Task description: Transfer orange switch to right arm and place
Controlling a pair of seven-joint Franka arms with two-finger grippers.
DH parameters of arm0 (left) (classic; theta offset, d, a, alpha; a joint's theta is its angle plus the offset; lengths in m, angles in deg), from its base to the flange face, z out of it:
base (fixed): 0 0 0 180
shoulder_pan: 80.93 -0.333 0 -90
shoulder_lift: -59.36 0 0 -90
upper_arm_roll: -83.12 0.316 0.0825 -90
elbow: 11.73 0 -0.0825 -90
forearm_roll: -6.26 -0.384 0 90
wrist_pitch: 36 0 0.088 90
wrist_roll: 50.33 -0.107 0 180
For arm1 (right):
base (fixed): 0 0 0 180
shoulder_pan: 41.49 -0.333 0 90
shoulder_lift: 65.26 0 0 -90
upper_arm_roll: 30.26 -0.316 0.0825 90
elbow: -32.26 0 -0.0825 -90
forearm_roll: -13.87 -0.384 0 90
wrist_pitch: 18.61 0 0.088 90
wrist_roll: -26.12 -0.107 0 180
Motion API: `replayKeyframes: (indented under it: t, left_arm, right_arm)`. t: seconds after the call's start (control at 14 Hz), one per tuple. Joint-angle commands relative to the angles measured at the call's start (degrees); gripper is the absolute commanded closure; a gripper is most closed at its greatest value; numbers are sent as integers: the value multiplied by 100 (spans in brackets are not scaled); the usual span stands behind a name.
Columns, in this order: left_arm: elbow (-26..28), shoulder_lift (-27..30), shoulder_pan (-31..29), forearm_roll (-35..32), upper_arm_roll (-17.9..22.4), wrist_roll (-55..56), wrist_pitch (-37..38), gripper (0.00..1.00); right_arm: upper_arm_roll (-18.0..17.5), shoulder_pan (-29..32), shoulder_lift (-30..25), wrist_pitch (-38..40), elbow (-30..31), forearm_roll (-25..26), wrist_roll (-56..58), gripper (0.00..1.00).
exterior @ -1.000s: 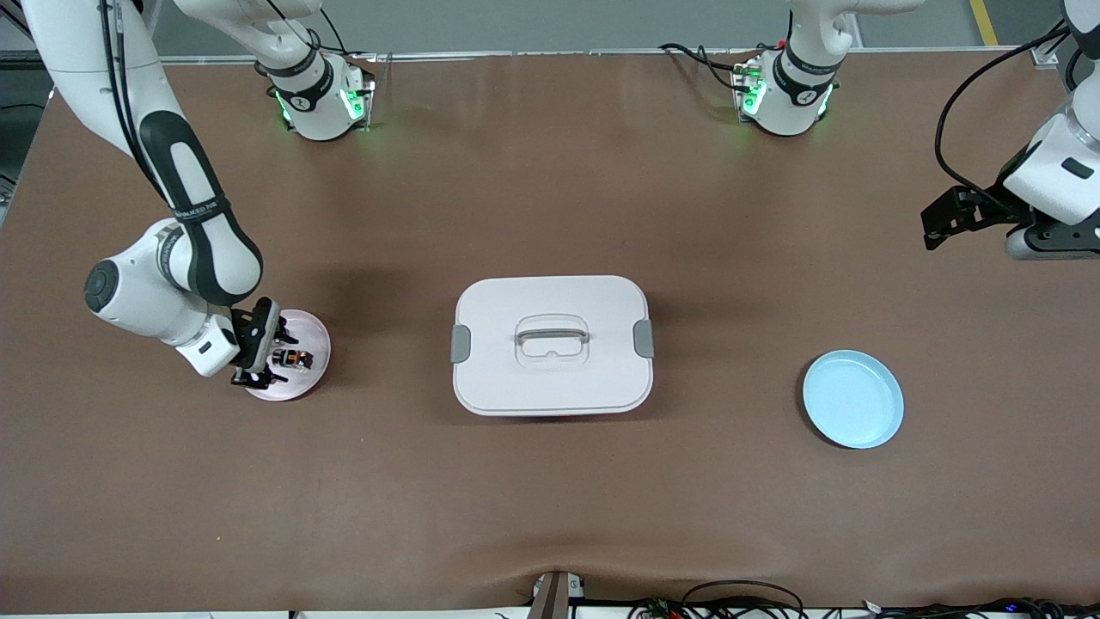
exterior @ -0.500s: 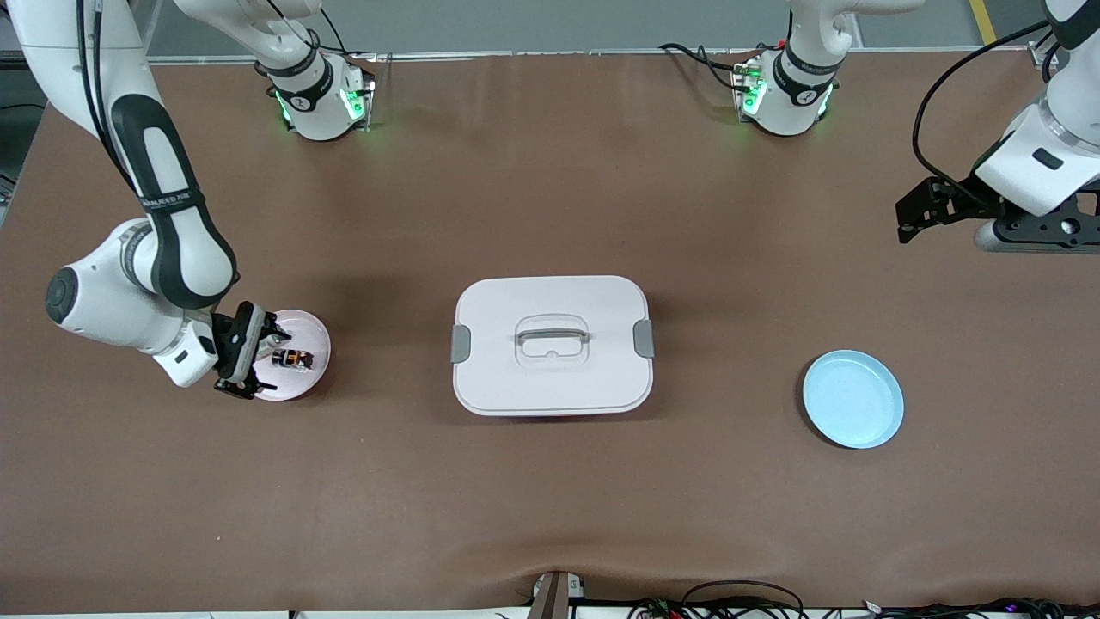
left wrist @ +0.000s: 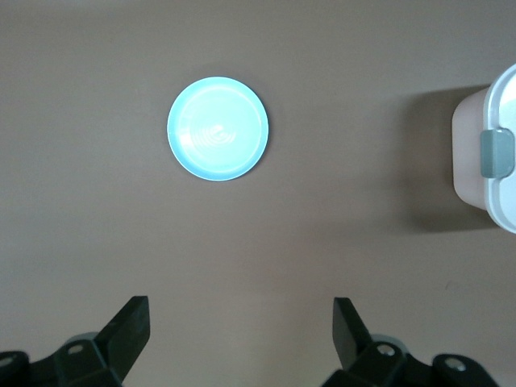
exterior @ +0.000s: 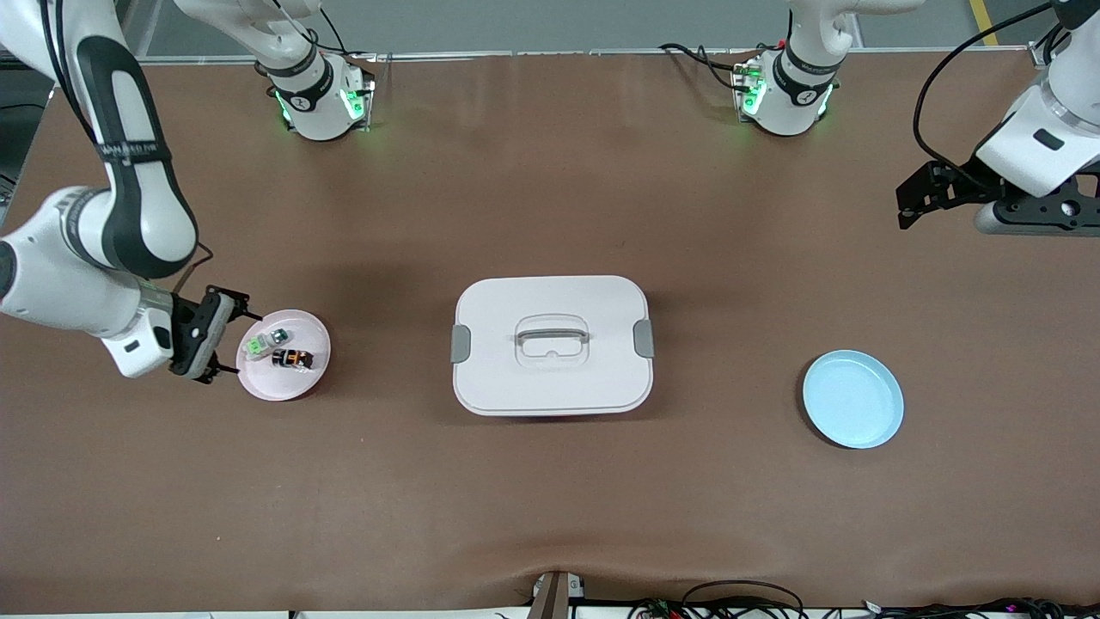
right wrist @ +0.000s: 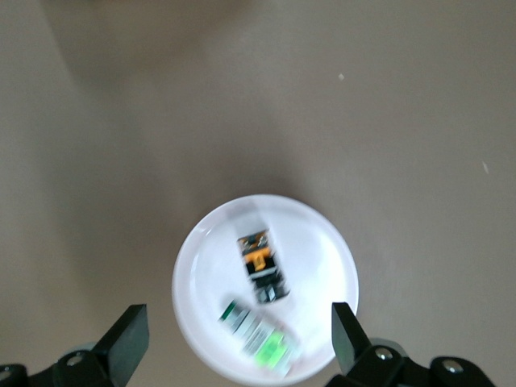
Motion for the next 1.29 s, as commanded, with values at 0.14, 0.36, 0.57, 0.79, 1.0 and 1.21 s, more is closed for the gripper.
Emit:
replayKeyframes:
  t: [0.14, 0.36, 0.57, 0.79, 1.0, 1.21]
  left_arm:
    - [240, 234, -61, 119, -26, -170, 22, 0]
    - [240, 339, -70, 128, -26, -170, 154, 0]
    - [240, 348, -70, 128, -17, -170, 154, 0]
    - [275, 348, -70, 128, -17, -170, 145, 0]
    - [319, 339, -61, 128, -17, -170, 84, 0]
    - [319, 330, -61, 128, -17, -170, 40, 0]
  right_arm:
    - [-59, 105, -444, 831, -212, 491, -1478, 0]
    - [-50, 167, -602, 1079, -327, 491, -2312, 0]
    - [-85, 105, -769, 1360, -450, 526, -3418, 0]
    - [-120, -96, -840, 1884, -1000, 1017, -4428, 0]
    - [-103, -35, -796, 2450, -1679, 1088, -5363, 0]
    - [-85, -9, -796, 2468, -2092, 1088, -5933, 0]
